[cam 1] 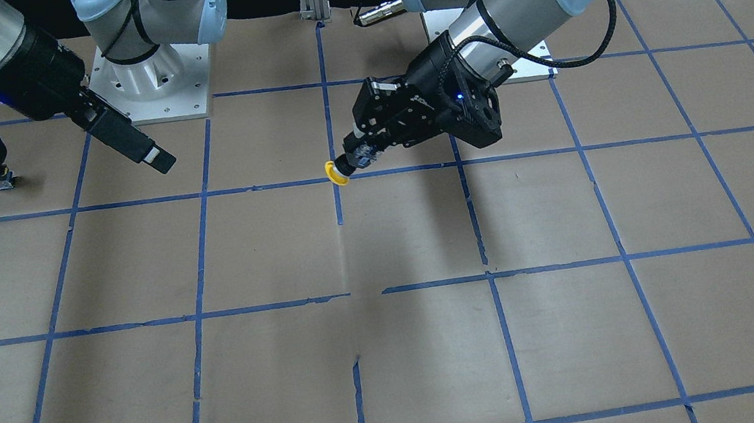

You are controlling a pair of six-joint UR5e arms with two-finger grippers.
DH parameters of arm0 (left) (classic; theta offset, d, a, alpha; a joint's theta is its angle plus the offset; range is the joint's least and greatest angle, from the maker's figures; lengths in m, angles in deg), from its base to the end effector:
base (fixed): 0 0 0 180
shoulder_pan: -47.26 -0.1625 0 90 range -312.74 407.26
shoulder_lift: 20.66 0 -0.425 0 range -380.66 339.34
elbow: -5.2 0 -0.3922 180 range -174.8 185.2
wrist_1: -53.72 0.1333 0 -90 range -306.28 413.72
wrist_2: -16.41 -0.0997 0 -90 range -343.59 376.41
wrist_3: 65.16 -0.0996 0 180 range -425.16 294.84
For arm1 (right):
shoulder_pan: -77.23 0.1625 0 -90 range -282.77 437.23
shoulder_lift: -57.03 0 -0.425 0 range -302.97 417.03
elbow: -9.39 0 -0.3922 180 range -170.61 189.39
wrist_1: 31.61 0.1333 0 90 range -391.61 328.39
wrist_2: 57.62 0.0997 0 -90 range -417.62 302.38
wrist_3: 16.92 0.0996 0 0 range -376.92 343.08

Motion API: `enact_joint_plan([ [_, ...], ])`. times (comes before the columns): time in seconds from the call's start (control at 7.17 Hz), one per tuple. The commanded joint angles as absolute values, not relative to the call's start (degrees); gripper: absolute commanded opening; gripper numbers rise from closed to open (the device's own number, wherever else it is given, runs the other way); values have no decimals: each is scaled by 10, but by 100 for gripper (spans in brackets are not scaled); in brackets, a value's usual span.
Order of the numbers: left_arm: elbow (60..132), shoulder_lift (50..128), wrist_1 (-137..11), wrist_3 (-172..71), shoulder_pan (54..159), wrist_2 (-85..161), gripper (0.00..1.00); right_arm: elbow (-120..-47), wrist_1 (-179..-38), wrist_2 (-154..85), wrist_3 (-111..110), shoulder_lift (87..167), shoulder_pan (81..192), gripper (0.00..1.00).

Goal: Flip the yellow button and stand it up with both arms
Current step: 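Lift the yellow button with the left gripper and carry it toward the right gripper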

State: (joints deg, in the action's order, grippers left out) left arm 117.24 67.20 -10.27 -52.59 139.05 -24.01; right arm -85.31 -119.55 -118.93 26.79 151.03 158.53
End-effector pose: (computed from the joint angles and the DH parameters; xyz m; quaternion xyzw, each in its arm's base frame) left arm -0.2234 -0.4522 0.4001 0.0629 -0.9047 -0.0043 0.4215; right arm 0.1098 -0.4800 0.4896 0.4330 0.8664 0.0968 0.2292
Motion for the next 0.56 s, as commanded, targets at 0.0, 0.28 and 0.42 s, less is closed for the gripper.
enact_joint_plan([
  [0.0, 1175, 668, -67, -456, 1396, -51, 20, -855, -1192, -1095, 351, 1492, 1564, 100],
  [0.28, 1181, 683, 54, -347, 1398, 14, 19, -858, -1181, -1029, 400, 1489, 1544, 100],
  [0.42, 1184, 685, 96, -324, 1397, 46, 19, -858, -1164, -1027, 405, 1494, 1543, 100],
])
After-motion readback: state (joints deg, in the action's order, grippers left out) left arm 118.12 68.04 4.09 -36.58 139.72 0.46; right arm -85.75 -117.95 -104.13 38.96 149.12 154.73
